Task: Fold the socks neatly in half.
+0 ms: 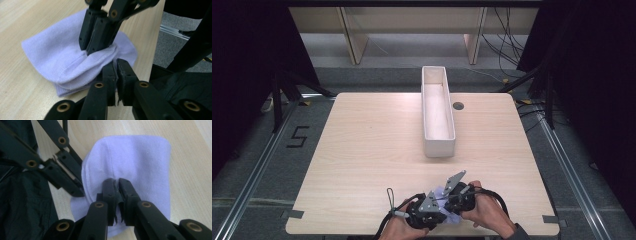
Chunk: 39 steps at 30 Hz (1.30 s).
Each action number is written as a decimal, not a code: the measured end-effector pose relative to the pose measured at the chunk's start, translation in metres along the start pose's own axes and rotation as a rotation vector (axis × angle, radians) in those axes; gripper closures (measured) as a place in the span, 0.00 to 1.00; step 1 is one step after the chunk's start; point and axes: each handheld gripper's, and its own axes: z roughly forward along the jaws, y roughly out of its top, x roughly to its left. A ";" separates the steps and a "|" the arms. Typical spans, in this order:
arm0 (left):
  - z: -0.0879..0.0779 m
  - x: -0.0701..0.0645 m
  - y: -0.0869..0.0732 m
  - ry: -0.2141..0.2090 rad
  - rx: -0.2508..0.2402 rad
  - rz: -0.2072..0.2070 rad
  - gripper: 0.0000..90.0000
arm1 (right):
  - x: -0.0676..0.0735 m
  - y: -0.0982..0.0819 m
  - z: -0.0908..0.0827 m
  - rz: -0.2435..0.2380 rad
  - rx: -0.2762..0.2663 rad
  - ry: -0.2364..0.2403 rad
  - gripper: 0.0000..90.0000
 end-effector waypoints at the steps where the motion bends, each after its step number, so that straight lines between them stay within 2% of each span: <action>1: -0.002 0.000 0.000 -0.002 -0.006 0.005 0.91 | 0.000 0.000 0.001 0.001 0.000 0.001 0.94; 3: -0.010 0.000 0.001 0.003 0.003 0.020 0.87 | -0.002 -0.001 0.002 0.001 -0.002 0.008 0.94; 5: -0.017 -0.001 0.002 -0.001 -0.031 0.011 0.84 | -0.002 -0.001 0.001 0.007 0.000 0.006 0.94; 8: -0.029 0.001 0.003 0.024 -0.049 0.015 0.79 | -0.002 -0.001 0.001 0.007 -0.001 0.008 0.93; 13: -0.035 0.008 0.006 0.032 -0.063 0.003 0.78 | -0.004 -0.001 -0.010 0.024 -0.034 -0.003 0.92; 17: -0.032 0.010 0.010 0.023 -0.059 0.002 0.78 | -0.012 -0.002 -0.023 0.021 -0.083 -0.034 0.91; 19: -0.032 0.009 0.012 0.027 -0.076 0.000 0.78 | -0.014 -0.003 -0.029 0.051 -0.087 -0.060 0.91; 20: -0.031 0.010 0.013 0.035 -0.073 0.005 0.78 | -0.017 -0.003 -0.030 0.042 -0.093 -0.064 0.90; 22: -0.027 0.012 0.014 0.032 -0.073 -0.006 0.78 | -0.019 -0.004 -0.030 0.075 -0.089 -0.075 0.90; 23: -0.024 0.013 0.014 0.035 -0.066 -0.007 0.78 | -0.021 -0.004 -0.030 0.058 -0.086 -0.091 0.90; 24: -0.020 0.015 0.013 0.033 -0.053 -0.005 0.78 | -0.023 -0.003 -0.028 0.056 -0.085 -0.091 0.90; 26: -0.013 0.015 0.011 0.019 -0.036 -0.016 0.78 | -0.023 -0.003 -0.027 0.084 -0.076 -0.094 0.89; 32: -0.001 0.011 0.005 -0.003 0.018 -0.007 0.79 | -0.030 0.000 -0.022 0.072 -0.061 -0.093 0.89; 34: 0.002 0.013 0.004 -0.011 0.018 -0.016 0.80 | -0.031 0.000 -0.020 0.079 -0.057 -0.083 0.89; 36: 0.001 0.013 0.004 -0.011 0.021 -0.016 0.81 | -0.032 0.002 -0.020 0.073 -0.061 -0.084 0.89; 37: 0.001 0.013 0.004 -0.009 0.029 -0.009 0.81 | -0.032 0.002 -0.020 0.086 -0.057 -0.080 0.88; 39: 0.002 0.013 0.003 -0.010 0.026 -0.010 0.81 | -0.036 0.004 -0.019 0.069 -0.060 -0.072 0.87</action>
